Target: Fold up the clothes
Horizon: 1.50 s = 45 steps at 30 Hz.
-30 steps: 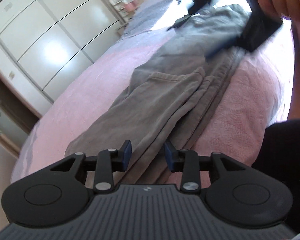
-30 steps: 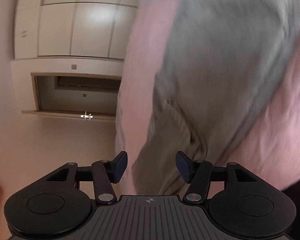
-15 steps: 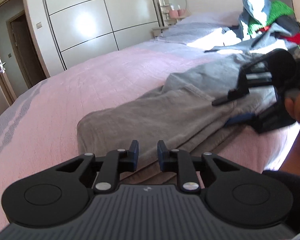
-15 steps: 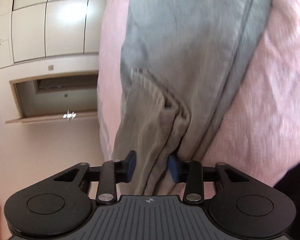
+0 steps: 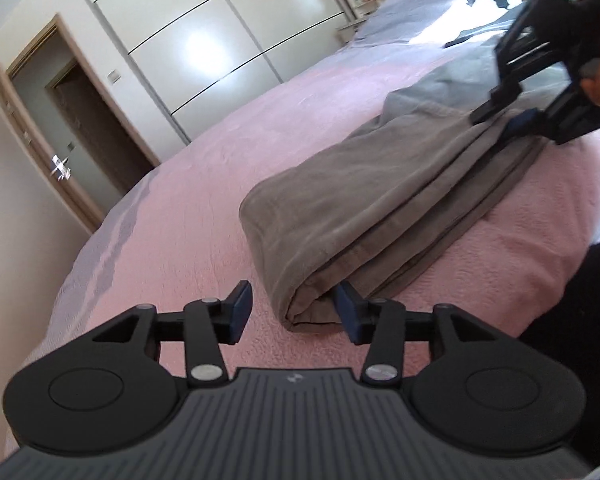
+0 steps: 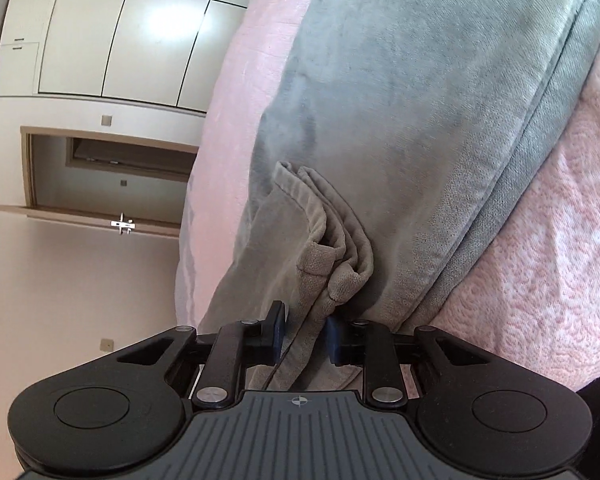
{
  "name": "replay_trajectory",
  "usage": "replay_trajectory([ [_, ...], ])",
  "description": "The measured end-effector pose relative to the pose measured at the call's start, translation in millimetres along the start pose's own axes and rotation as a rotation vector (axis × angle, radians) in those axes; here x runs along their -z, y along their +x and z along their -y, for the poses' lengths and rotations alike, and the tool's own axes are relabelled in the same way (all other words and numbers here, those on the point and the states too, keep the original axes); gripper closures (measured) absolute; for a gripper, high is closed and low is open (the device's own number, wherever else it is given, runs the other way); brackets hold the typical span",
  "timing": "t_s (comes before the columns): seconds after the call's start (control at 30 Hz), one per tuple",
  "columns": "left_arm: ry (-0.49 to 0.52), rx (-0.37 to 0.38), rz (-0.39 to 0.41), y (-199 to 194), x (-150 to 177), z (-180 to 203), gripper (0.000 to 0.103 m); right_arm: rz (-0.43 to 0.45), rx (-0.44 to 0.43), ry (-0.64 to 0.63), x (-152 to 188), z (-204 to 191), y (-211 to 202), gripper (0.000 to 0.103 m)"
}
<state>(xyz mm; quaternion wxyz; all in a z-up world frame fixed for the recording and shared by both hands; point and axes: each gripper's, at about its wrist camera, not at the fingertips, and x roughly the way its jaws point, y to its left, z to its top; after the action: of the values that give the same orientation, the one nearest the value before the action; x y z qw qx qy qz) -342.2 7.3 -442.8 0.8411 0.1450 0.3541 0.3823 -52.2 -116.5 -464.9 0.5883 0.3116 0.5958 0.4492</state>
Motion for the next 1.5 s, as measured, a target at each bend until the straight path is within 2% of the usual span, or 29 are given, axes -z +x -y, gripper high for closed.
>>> replay_trajectory([
  [0.1, -0.011, -0.006, -0.019, 17, 2, 0, 0.062, 0.01, 0.011, 0.007, 2, 1, -1, 0.078],
  [0.17, 0.003, -0.001, -0.015, 19, 2, 1, 0.074, 0.027, 0.016, 0.021, 3, 6, -4, 0.078],
  [0.23, 0.037, 0.004, -0.003, 17, 2, 3, 0.075, 0.031, 0.022, 0.006, 3, 6, -7, 0.087],
  [0.3, 0.108, 0.004, 0.017, 10, 4, 5, 0.077, 0.062, 0.041, -0.099, 7, -5, -14, 0.091],
  [0.43, 0.257, 0.016, 0.017, 8, 6, 14, 0.079, 0.134, 0.11, -0.39, 25, -35, -31, 0.092],
  [0.5, 0.277, 0.03, -0.002, 13, 8, 17, 0.079, 0.062, 0.173, -0.319, 24, -16, -18, 0.092],
  [0.57, 0.259, 0.041, -0.012, 14, 10, 15, 0.079, 0.054, 0.155, -0.272, 25, -1, -13, 0.092],
  [0.67, 0.204, 0.061, -0.022, 11, 9, 8, 0.078, 0.042, 0.176, -0.297, 23, -12, -8, 0.092],
  [0.8, 0.036, 0.149, -0.051, -1, 7, -19, 0.079, 0.018, 0.16, -0.272, 17, -17, -20, 0.083],
  [0.87, -0.067, 0.188, -0.047, -11, 7, -39, 0.079, 0.029, 0.183, -0.32, 11, -21, -42, 0.08],
  [0.93, -0.167, 0.217, -0.039, -21, 6, -59, 0.079, 0.082, 0.254, -0.404, 7, -34, -41, 0.079],
  [1.03, -0.279, 0.203, 0.001, -23, -4, -83, 0.079, 0.18, 0.305, -0.574, 10, -58, -41, 0.079],
  [1.13, -0.314, 0.169, 0.036, -1, -27, -92, 0.079, 0.254, 0.328, -0.736, 10, -82, -35, 0.079],
  [1.23, -0.334, 0.199, 0.038, 35, -55, -88, 0.079, 0.219, 0.335, -0.84, 5, -103, 3, 0.079],
  [1.33, -0.296, 0.219, 0.035, 66, -73, -76, 0.079, 0.197, 0.362, -0.958, 5, -115, 35, 0.079],
  [1.5, -0.237, 0.177, -0.041, 118, -74, -55, 0.079, 0.144, 0.457, -1.1, 6, -102, 92, 0.079],
])
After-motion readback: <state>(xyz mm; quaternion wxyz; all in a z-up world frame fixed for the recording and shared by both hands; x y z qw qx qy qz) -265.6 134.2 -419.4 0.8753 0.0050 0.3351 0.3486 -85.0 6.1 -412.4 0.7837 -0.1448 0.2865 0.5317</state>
